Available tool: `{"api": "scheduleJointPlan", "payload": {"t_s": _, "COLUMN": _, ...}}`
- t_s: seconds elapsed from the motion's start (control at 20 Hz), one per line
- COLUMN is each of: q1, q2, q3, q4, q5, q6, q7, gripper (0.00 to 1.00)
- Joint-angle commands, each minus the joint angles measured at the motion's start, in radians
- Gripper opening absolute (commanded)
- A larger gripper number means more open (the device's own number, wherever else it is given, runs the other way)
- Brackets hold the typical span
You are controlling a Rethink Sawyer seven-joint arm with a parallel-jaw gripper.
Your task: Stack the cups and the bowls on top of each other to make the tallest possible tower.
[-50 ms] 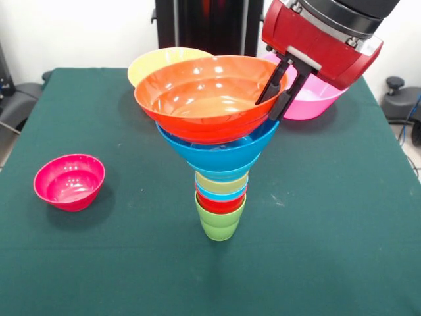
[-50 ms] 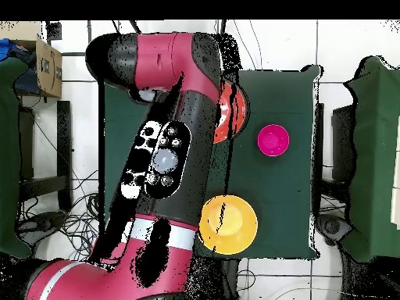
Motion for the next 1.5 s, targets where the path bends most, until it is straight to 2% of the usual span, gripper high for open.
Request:
{"api": "scheduleJointPlan", "payload": {"t_s": 0.05, "q1": 0.014, "q2": 0.04, "q3": 0.078, "q4": 0.003, "q5": -0.034, "q6": 0.049, "q7": 0.015, "gripper": 0.0}}
{"api": "scheduleJointPlan", "payload": {"t_s": 0.65, "q1": 0.018, "q2": 0.038, "q3": 0.075, "q4": 0.012, "q5": -0.036, "q6": 0.034, "q7": 0.024, "gripper": 0.0}}
{"api": "scheduleJointPlan", "payload": {"t_s": 0.7, "q1": 0.019, "q2": 0.038, "q3": 0.075, "q4": 0.011, "q5": -0.036, "q6": 0.035, "q7": 0.023, "gripper": 1.0}}
{"api": "scheduleJointPlan", "payload": {"t_s": 1.5, "q1": 0.019, "q2": 0.042, "q3": 0.074, "q4": 0.004, "q5": -0.037, "q6": 0.037, "q7": 0.022, "gripper": 1.0}}
